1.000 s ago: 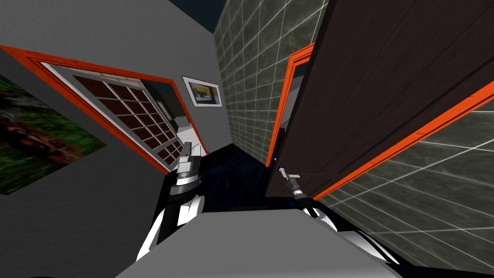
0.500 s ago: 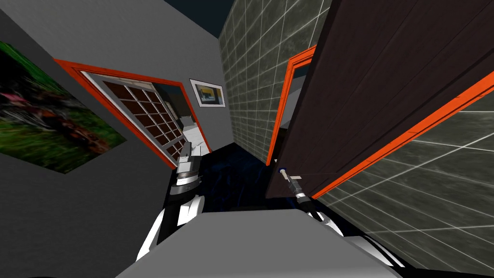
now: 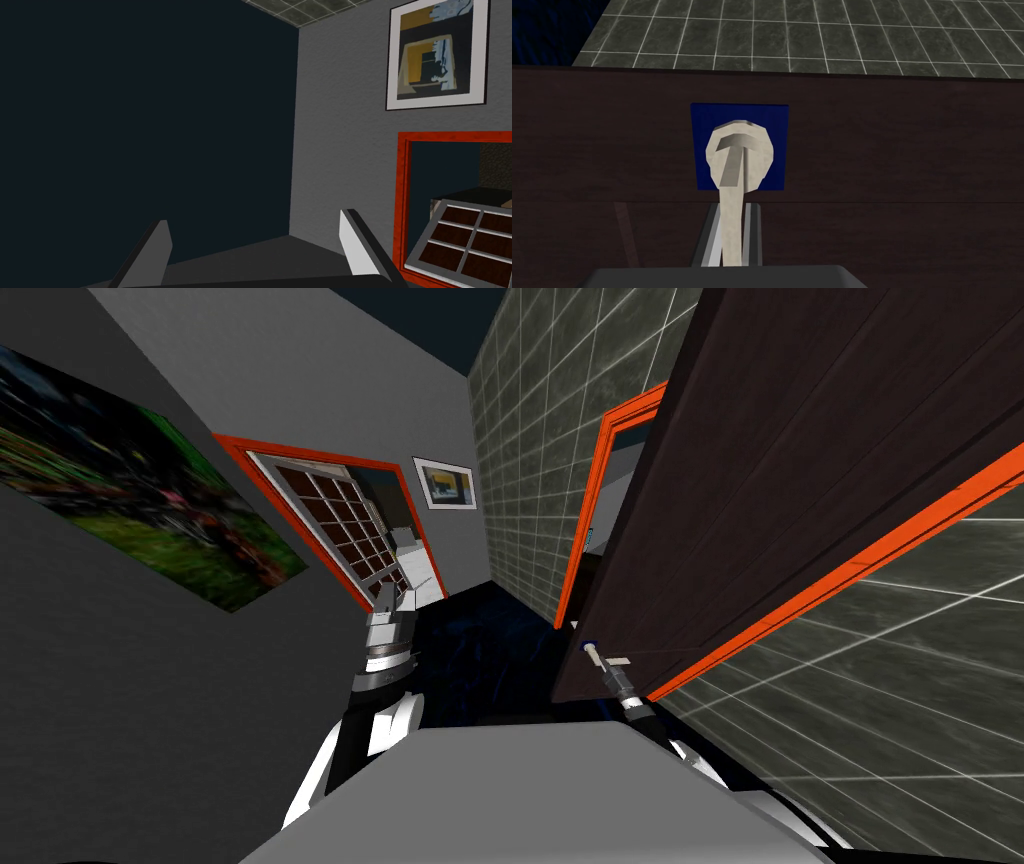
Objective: Pull the door open
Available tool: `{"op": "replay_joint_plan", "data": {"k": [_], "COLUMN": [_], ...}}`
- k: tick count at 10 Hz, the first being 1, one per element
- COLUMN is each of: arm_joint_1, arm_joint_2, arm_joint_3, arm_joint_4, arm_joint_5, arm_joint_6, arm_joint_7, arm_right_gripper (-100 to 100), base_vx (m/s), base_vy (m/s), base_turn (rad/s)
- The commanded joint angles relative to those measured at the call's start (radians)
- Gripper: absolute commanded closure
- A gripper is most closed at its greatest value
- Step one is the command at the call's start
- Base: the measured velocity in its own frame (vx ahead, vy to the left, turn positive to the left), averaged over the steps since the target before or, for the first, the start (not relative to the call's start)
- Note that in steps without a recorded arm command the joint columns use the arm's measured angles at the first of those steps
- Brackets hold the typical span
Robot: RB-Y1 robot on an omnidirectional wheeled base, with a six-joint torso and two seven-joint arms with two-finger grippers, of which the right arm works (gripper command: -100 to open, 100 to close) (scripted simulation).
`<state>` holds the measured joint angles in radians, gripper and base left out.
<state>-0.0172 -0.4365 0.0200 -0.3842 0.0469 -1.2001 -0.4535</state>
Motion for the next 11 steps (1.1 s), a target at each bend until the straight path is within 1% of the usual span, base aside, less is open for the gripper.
{"op": "replay_joint_plan", "data": {"k": [1,2,3,4,5,6,7,8,11], "arm_joint_1": [0.028,0.022,0.028,0.028,0.033,0.044,0.036,0.043,0.055], "arm_joint_2": [-0.014,-0.014,-0.014,-0.014,-0.018,-0.026,-0.018,-0.022,-0.028], "arm_joint_3": [0.002,0.002,0.002,0.002,0.003,0.005,0.006,0.007,0.008], "arm_joint_4": [-0.015,0.024,0.035,-0.015,-0.014,-0.011,-0.008,-0.003,0.005], "arm_joint_5": [0.005,0.005,0.005,0.005,0.007,0.011,0.011,0.012,0.014], "arm_joint_6": [-0.017,-0.017,-0.017,-0.017,-0.026,-0.045,-0.031,-0.05,-0.072], "arm_joint_7": [-0.015,-0.015,-0.015,-0.015,-0.018,-0.027,-0.021,-0.025,-0.03], "arm_right_gripper": [100,100,100,100,100,100,100,100,100], "base_vx": [-0.182,-0.11,-0.036,-0.017,-0.034,-0.086,-0.038,-0.097,-0.169], "base_vy": [-0.068,-0.056,-0.025,0.007,0.0,-0.032,-0.018,-0.04,-0.072], "base_turn": [0.148,0.05,-0.022,-0.04,0.05,0.123,0.041,0.187,0.133]}}
